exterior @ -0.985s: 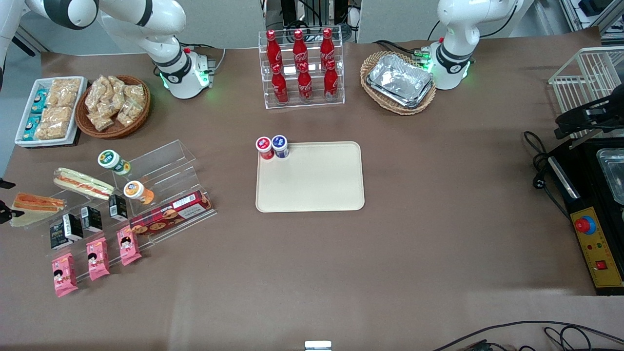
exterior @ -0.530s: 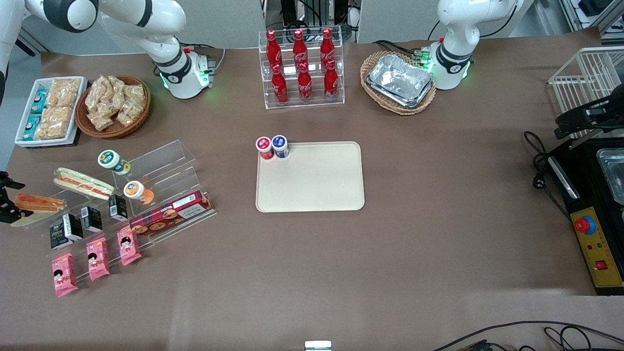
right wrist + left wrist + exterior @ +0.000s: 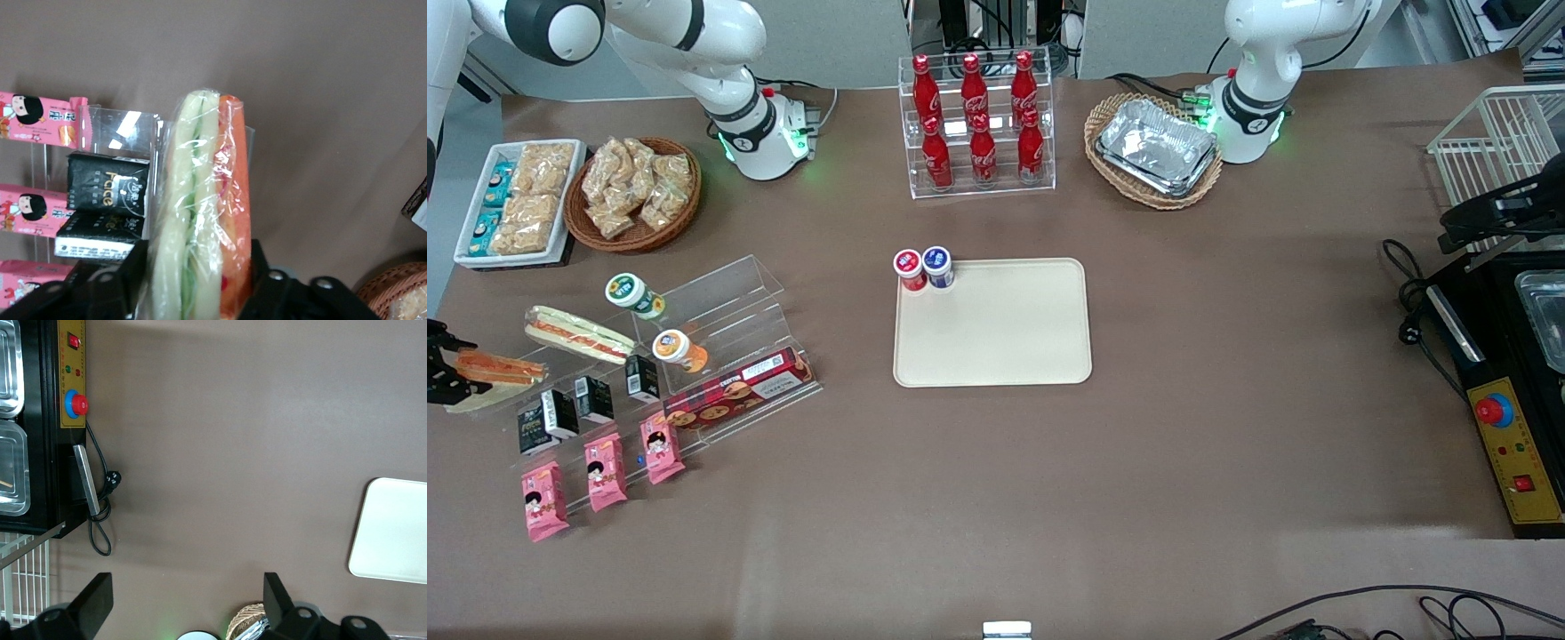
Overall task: Place sandwich on tray
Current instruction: 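Close the right gripper on the wrapped sandwich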
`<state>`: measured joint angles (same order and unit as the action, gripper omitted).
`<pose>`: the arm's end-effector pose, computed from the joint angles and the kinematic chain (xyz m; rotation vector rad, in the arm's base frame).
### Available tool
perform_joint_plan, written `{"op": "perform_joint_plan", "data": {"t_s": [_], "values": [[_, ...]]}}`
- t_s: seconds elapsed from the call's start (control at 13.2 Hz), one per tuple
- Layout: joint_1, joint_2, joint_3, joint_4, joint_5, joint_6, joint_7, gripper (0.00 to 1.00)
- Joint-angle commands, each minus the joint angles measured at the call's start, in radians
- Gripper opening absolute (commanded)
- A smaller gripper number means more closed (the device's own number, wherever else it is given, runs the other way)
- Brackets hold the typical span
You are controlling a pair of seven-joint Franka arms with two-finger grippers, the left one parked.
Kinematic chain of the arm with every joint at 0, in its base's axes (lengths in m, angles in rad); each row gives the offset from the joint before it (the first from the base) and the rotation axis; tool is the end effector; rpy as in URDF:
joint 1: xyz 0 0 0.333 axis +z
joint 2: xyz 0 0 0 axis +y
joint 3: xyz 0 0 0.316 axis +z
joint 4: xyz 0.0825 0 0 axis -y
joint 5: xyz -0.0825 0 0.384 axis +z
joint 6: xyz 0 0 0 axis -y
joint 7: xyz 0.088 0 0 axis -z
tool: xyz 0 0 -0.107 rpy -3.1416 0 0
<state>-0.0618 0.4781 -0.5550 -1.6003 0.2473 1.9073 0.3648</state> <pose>0.5749 -0.3295 0.3787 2.7208 -1.5510 -0.1502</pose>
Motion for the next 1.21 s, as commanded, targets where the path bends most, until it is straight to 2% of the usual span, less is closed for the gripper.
{"op": "perform_joint_plan", "data": {"t_s": [0.0,0.15,0.3,0.45,0.68,0.91,1.14], "values": [[-0.01,-0.001,0.003,0.002,0.029,0.003,-0.108,0.54],[-0.016,-0.001,0.001,0.009,0.03,0.003,-0.148,0.49],[-0.023,-0.004,0.001,0.013,0.032,0.003,-0.158,0.39],[-0.023,-0.007,0.003,0.029,0.023,-0.002,-0.167,0.39],[-0.023,-0.009,0.001,0.109,0.02,-0.086,-0.228,0.4],[-0.01,-0.067,0.006,0.114,0.023,-0.125,-0.404,0.41],[0.026,-0.123,0.033,0.14,0.018,-0.206,-0.412,0.41]]}}
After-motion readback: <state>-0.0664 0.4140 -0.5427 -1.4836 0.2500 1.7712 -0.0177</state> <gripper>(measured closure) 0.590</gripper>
